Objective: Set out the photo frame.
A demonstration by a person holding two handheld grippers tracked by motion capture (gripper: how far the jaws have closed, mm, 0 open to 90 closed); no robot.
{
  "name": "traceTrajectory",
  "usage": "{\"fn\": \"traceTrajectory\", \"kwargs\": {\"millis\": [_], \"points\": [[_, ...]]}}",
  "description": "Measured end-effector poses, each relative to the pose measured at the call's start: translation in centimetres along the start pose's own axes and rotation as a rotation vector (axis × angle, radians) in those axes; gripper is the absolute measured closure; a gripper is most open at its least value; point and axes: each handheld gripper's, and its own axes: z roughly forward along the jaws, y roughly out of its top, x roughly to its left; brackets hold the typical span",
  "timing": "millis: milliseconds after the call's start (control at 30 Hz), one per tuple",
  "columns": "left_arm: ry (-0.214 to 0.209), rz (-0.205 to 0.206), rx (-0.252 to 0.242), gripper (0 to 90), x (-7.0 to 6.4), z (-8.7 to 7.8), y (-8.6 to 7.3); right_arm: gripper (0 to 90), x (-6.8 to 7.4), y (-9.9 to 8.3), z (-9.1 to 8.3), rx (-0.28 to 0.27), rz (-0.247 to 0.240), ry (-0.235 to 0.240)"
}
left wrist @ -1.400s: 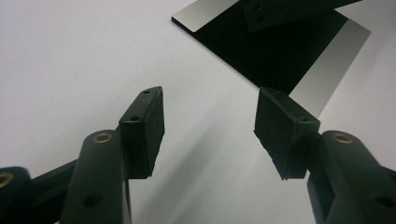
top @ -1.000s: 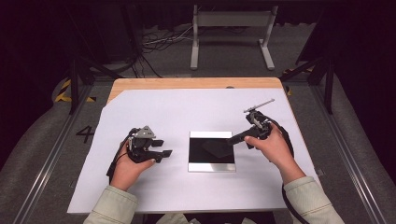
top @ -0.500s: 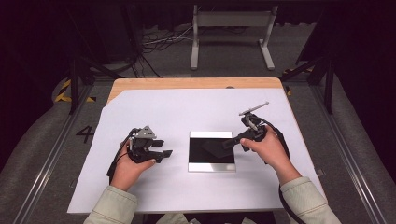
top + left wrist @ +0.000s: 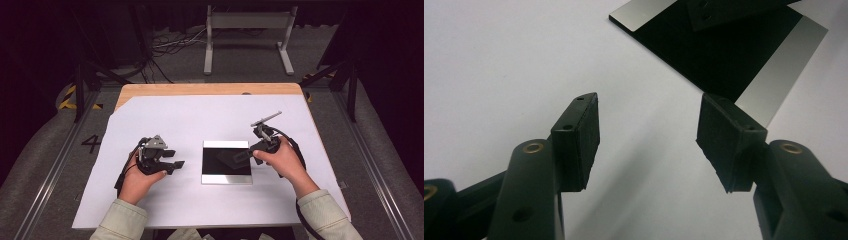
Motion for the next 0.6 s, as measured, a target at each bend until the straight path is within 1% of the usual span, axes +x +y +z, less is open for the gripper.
{"fn": "traceTrajectory", "kwargs": {"millis": [100,200,467,600], "points": [[0.000,0.000,0.000,43.4,0.00,0.02,0.00,43.4,0.01,0.02,0.25,0.009,0.006,0.017],[-0.002,0.003,0.005,43.3,0.04,0.03,-0.01,46.1,0.06,0.04,0.31,0.015,0.004,0.029],[0.002,0.002,0.006,43.3,0.10,0.05,-0.07,48.4,0.40,0.00,0.21,0.014,-0.015,0.005],[0.000,0.005,0.008,43.3,0.11,0.09,-0.07,51.8,0.54,-0.05,0.07,0.021,-0.023,-0.003]]}}
